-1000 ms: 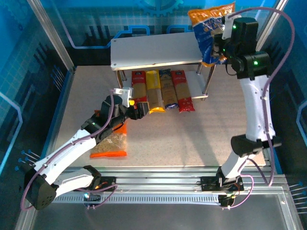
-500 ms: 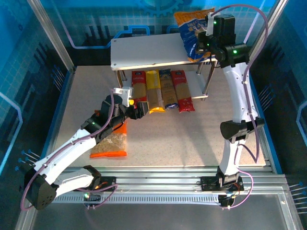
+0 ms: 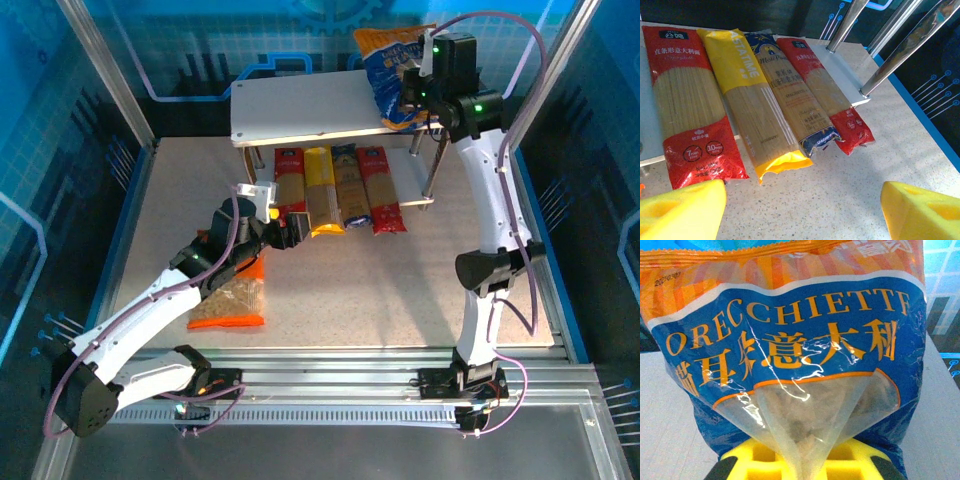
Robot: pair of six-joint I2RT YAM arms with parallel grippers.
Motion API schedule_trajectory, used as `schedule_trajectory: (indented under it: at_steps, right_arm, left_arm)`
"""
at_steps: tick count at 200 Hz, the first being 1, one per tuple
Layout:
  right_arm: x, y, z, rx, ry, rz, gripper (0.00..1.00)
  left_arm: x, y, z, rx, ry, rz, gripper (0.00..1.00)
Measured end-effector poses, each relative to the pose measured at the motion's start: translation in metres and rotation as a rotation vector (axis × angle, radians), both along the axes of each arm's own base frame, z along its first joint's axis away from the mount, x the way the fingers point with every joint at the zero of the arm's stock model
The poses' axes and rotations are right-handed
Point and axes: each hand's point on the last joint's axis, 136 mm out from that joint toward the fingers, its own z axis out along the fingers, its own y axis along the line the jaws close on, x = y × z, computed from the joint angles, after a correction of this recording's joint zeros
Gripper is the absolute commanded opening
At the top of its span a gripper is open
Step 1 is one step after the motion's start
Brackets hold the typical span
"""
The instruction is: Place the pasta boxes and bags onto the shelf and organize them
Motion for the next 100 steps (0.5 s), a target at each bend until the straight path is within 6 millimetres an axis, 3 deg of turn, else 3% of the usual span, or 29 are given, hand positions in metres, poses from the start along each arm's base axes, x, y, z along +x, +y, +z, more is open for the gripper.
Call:
schedule_trajectory:
  at_steps: [38, 67, 100]
  right_arm:
    - [0.006, 0.003, 0.003, 0.032, -0.025, -0.008, 0.56]
    - [0.006, 0.010, 0.003, 0.042, -0.036, 0.002, 0.65]
    - [-0.001, 0.010, 0.010, 0.047, -0.058, 0.008, 0.66]
  left_arm:
    - [-0.003, 0.003, 0.001, 0.004, 0.001, 0.006, 0.83]
    - [-0.004, 0.006, 0.005, 0.000, -0.009, 0.014, 0.83]
    - [-0.004, 0.008, 0.007, -0.002, -0.015, 0.019, 0.83]
